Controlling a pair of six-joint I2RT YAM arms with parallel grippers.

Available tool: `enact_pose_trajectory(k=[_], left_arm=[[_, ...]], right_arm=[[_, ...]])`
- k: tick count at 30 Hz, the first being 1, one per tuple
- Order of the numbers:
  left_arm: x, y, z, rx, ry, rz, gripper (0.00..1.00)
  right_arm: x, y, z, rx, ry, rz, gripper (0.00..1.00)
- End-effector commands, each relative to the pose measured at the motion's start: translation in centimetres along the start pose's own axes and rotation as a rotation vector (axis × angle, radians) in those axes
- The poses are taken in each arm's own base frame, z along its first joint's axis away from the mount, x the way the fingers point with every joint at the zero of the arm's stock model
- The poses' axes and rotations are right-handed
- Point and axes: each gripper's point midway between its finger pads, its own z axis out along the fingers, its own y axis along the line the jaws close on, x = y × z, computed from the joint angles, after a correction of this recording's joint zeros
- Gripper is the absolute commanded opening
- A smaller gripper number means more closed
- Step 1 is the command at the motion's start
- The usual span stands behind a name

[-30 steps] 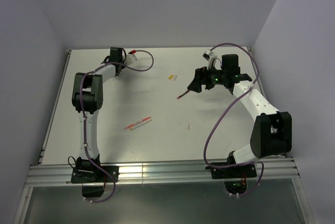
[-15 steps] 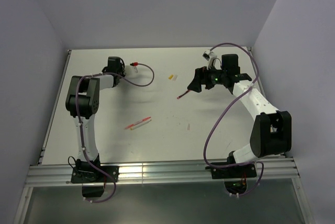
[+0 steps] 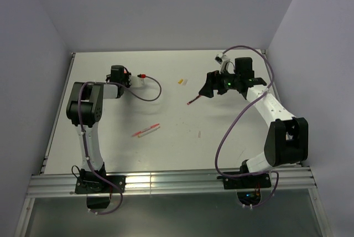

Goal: Insert the pens into the pen caps

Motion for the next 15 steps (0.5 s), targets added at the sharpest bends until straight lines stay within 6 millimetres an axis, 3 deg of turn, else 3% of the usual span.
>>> enact_pose_trajectory(k=[1, 5, 10, 13, 15], left_arm=[[-0.3, -4.3, -0.5, 0.159, -0.052, 0.019, 0.28], [-0.7, -3.4, -1.2, 0.157, -0.069, -0.002, 0.33], [-2.3, 0.5, -3.7, 0.147, -0.127, -0.114, 0.4], [-3.3, 2.7, -5.8, 0.156, -0.163, -0.22, 0.42], [-4.3, 4.8, -7.8, 0.156, -0.204, -0.3, 0.5]], right_arm=[[-2.2, -0.2, -0.8, 0.017, -0.046, -0.047, 1.0], [-2.5, -0.1, -0.9, 0.018, -0.051, -0.051, 1.0], [-3.2, -0.1, -1.2, 0.025, -0.067, -0.058, 1.0], [-3.7, 0.0, -1.4, 0.027, -0.077, -0.062, 1.0], [-3.9, -0.1, -1.5, 0.031, -0.083, -0.066, 1.0]])
